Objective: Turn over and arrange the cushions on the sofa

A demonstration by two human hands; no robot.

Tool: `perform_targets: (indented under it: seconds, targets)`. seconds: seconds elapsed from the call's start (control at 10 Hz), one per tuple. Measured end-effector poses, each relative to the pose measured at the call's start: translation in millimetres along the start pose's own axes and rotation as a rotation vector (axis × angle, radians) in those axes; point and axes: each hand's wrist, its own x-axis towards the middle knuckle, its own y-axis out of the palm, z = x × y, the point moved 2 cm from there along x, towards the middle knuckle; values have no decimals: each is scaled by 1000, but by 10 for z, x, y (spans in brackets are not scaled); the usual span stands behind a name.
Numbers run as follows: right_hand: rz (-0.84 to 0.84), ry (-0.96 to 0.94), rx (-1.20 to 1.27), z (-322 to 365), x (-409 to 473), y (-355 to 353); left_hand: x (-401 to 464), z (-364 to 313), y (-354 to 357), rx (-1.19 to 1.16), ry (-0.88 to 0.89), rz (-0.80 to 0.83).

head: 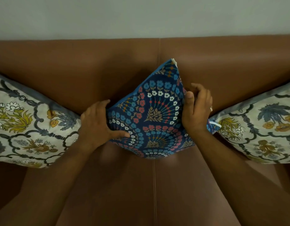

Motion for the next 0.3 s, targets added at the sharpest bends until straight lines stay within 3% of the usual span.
perform_targets:
  seconds: [0.1,0.3]
  targets:
    - [205,18,-22,-10,-98,-22,-123,-34,94,-10,36,69]
    - [293,7,-105,239,-40,-477,-410,-75,-176,-62,-90,3]
